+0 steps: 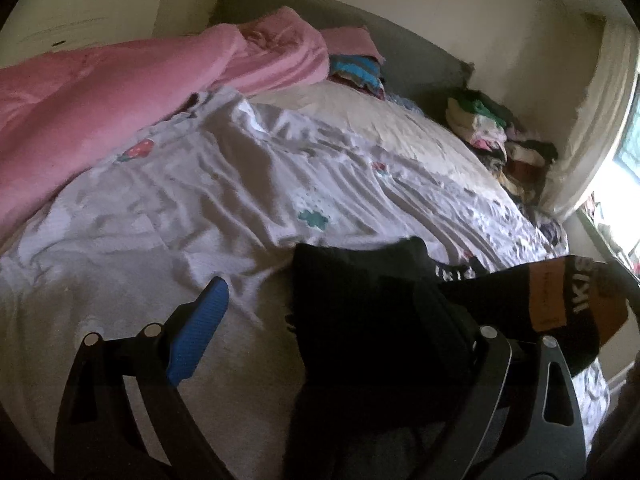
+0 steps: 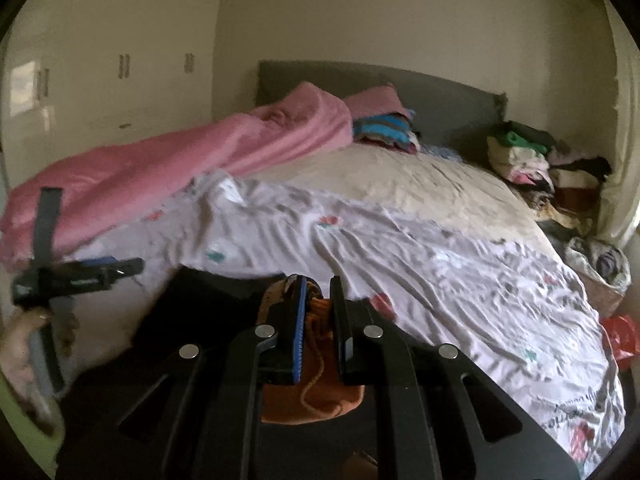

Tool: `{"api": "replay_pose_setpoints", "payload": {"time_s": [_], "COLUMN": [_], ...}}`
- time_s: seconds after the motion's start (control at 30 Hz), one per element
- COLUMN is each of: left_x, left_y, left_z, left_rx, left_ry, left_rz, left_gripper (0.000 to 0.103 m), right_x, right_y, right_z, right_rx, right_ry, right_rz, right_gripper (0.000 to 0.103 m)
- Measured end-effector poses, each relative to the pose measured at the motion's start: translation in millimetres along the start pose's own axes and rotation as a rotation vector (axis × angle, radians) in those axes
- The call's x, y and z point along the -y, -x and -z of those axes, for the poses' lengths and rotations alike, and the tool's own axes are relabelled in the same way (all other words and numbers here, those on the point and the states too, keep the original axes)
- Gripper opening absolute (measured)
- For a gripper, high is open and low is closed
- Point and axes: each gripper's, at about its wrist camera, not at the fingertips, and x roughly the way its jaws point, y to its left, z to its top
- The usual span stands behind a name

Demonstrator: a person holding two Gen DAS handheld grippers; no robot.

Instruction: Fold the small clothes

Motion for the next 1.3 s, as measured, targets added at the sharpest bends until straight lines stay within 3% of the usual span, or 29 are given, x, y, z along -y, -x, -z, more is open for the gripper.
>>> {"api": "replay_pose_setpoints", "payload": {"time_s": [0.4,0.67,0.73,0.9,0.97,1.03,1.07,1.13,1.3], "left_x": [59.2,63.1,63.1,64.7,66.3,65.7,63.4,58.4,44.8], "left_y": [-28.2,-36.6,-37.0,-38.8,-41.7,-48.9,-55.7,-64.7,-65.6], "left_z": [33.3,39.0,39.6,41.5,43.7,48.2,51.6,58.1,61.7], "left_rx": [-0.079,-0.106,-0.112,-0.127,-0.150,-0.195,-0.230,-0.272,-0.299], "left_ry": [-0.193,-0.206,-0.201,-0.203,-0.206,-0.208,-0.205,-0.201,-0.162], "left_rz": [0.028,0.032,0.029,0.037,0.056,0.066,0.062,0.042,0.074], "left_gripper": [0.087,0.087,0.087,0.087,0.079,0.059,0.055,0.050,0.049], "right_x": [26.6,32.6,33.9,36.9,33.1,24.3,18.9,5.5,-22.7], "right_y": [-40.9,-48.0,-47.7,-40.0,-41.9,-46.4,-48.8,-53.0,-63.5], "right_z": [58.3,72.2,75.0,82.2,85.7,89.9,91.3,92.4,91.8], "right_rx": [-0.133,-0.170,-0.174,-0.172,-0.197,-0.230,-0.244,-0.265,-0.294], "right_ry": [-0.087,-0.106,-0.113,-0.146,-0.155,-0.161,-0.159,-0.147,-0.110], "right_rz": [0.081,0.100,0.121,0.116,0.097,0.045,0.021,-0.028,-0.089], "right_gripper": [0.011,0.016,0.024,0.025,0.025,0.025,0.025,0.026,0.032]}}
